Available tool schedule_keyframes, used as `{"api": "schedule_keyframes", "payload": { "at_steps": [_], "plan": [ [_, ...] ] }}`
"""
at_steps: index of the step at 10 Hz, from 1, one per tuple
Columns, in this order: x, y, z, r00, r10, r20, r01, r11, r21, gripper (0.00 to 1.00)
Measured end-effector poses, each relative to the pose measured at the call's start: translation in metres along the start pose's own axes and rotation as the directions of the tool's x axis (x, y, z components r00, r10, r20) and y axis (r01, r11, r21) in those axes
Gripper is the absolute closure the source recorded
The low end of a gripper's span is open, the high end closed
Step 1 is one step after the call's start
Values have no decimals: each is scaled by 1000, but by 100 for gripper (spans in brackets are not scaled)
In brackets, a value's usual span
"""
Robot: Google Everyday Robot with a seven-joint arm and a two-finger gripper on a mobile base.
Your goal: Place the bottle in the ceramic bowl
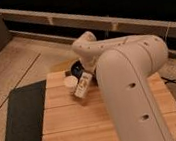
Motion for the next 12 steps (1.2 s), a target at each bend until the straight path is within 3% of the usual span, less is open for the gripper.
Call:
{"api": "schedule_keyframes", "payload": {
  "at_steps": [3, 4, 6, 7, 10, 12],
  "plan": [
    [-43, 16, -23, 998, 35, 44, -35, 999, 9, 100],
    [-62, 11, -27, 996, 56, 64, -58, 998, 33, 100],
    [-86, -2, -22, 993, 73, 96, -79, 995, 68, 100],
    [-98, -10, -10, 992, 74, 103, -82, 993, 85, 100],
    [-93, -7, 29, 998, 54, 44, -56, 997, 56, 100],
    [-82, 9, 46, 1000, 23, 3, -23, 1000, 15, 88]
  ]
}}
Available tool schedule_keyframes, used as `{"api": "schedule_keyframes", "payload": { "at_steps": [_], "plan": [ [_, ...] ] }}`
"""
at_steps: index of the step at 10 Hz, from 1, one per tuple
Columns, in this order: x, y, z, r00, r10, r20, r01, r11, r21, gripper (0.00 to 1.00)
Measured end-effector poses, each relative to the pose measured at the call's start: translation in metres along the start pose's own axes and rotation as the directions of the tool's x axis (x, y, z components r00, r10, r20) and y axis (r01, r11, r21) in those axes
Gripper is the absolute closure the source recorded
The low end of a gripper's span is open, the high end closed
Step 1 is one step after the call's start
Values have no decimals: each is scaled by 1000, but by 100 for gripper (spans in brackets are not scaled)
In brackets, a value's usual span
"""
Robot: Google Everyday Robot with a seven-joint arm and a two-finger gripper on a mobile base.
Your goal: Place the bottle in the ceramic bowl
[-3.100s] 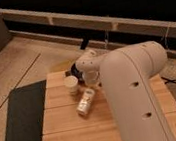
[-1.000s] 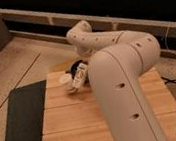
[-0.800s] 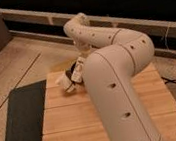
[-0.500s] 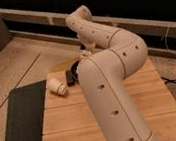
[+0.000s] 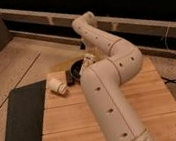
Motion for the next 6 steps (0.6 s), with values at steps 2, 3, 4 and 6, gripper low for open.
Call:
{"api": "schedule_keyframes", "payload": {
  "at_steps": [2, 3, 4, 6],
  "plan": [
    [5, 13, 10, 999, -24, -30, 22, 998, -63, 70],
    [5, 13, 10, 999, -23, -30, 21, 998, -63, 70],
    [6, 14, 10, 999, -24, -30, 22, 998, -64, 70],
    [6, 14, 10, 999, -25, -31, 23, 998, -64, 70]
  ]
}}
